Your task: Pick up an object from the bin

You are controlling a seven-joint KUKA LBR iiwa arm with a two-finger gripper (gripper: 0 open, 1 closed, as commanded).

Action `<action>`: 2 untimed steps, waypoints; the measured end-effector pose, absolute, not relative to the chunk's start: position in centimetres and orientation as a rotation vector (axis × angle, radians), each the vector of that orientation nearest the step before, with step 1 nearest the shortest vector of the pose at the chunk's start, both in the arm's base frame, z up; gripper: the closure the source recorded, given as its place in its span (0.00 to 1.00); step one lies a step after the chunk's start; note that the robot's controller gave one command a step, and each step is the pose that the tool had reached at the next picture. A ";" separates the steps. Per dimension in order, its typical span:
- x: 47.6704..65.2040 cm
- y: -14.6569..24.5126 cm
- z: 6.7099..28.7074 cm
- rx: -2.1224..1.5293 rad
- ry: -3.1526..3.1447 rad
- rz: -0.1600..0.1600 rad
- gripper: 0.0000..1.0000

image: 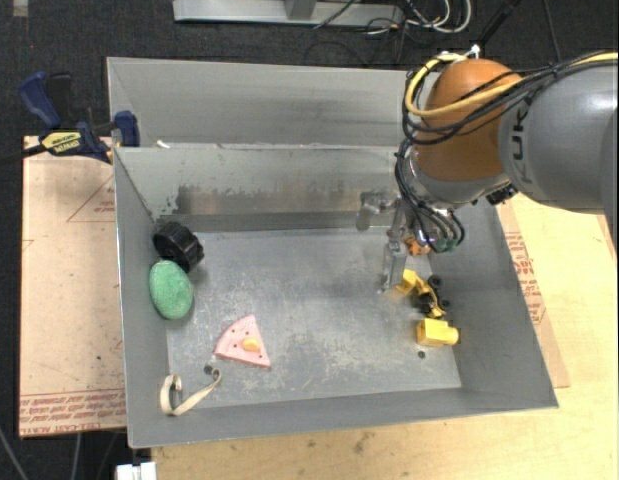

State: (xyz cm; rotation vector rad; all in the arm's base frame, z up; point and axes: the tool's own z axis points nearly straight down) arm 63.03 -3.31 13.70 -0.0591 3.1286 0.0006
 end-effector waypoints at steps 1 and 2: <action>62.0 -6.6 10.9 0.034 3.150 0.005 0.00; 63.5 -9.1 10.8 0.044 3.135 -0.001 0.00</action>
Offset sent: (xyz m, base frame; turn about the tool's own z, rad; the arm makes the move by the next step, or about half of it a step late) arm 0.0200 -0.0896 -0.0507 -0.1658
